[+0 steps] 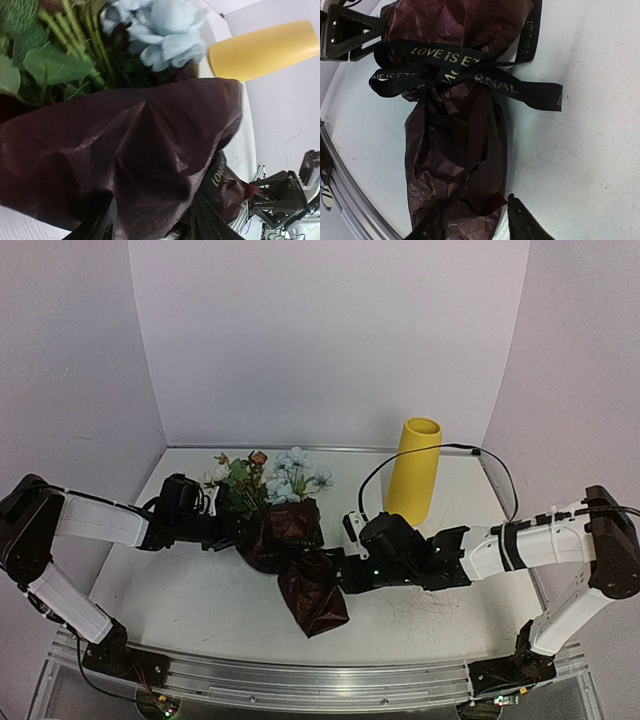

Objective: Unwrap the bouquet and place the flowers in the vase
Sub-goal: Adjust the fake flower at the center of the board.

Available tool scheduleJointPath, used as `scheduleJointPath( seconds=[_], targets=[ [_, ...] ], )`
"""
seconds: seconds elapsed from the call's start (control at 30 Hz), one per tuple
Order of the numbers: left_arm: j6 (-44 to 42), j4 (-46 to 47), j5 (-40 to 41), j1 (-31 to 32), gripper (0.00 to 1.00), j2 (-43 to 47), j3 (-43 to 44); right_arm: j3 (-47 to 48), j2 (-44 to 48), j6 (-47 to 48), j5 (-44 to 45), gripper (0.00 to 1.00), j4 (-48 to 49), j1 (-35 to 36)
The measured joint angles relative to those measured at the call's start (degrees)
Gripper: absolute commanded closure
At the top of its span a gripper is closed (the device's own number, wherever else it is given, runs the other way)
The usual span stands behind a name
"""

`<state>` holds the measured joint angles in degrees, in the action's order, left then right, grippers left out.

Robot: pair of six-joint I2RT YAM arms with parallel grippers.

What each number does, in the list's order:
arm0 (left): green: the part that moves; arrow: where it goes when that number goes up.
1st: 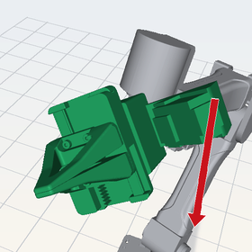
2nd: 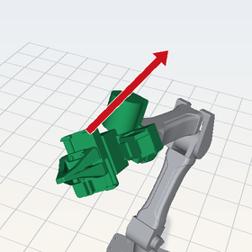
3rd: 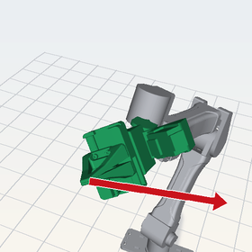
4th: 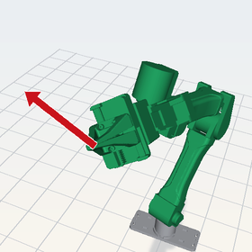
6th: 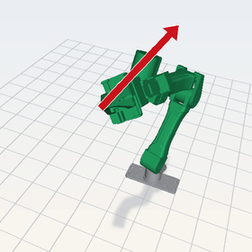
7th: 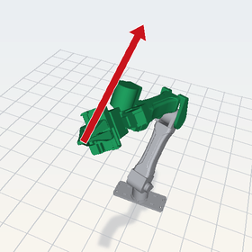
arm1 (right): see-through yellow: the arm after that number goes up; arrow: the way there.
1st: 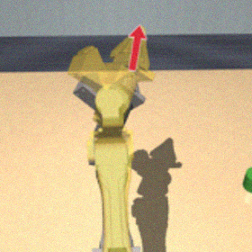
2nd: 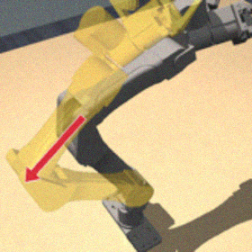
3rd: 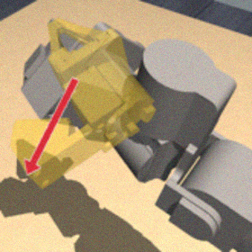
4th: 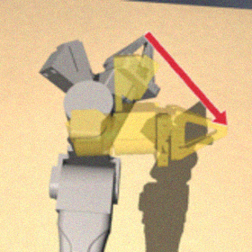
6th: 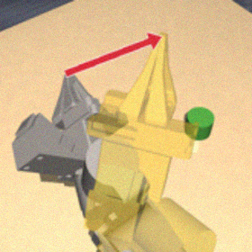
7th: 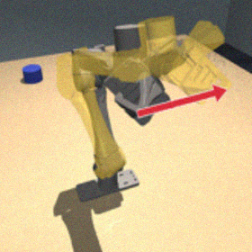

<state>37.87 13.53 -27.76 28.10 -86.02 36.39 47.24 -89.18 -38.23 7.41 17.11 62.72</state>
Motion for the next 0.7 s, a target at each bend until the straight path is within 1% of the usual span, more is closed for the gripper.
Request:
scheduleJointPath(
  seconds=[0.1, 0.3, 0.43, 0.6, 0.7],
  targets=[
    [-0.6, 0.2, -0.1, 0.1, 0.48, 3.3, -0.4, 0.6, 0.4, 0.4, 0.6, 0.5, -0.5, 0.0],
    [-0.4, 0.5, -1.0, 0.0, 0.52, 10.7, -3.6, 8.4, 0.2, 3.3, 2.1, 0.49, -3.4, 0.0],
    [-0.3, -0.4, -2.6, 0.0, 0.55, 13.6, -5.7, 14.3, -2.1, 9.7, 2.1, 0.49, -3.5, 0.0],
    [-0.1, -2.7, -4.5, 0.5, 0.55, 16.6, -7.4, 19.4, -6.8, 19.4, 0.8, 0.49, -4.2, 0.0],
    [0.2, -4.1, -4.5, 1.8, 0.54, 17.9, -8.0, 22.6, -10.1, 24.4, 0.5, 0.48, -4.7, 0.0]
  ],
)
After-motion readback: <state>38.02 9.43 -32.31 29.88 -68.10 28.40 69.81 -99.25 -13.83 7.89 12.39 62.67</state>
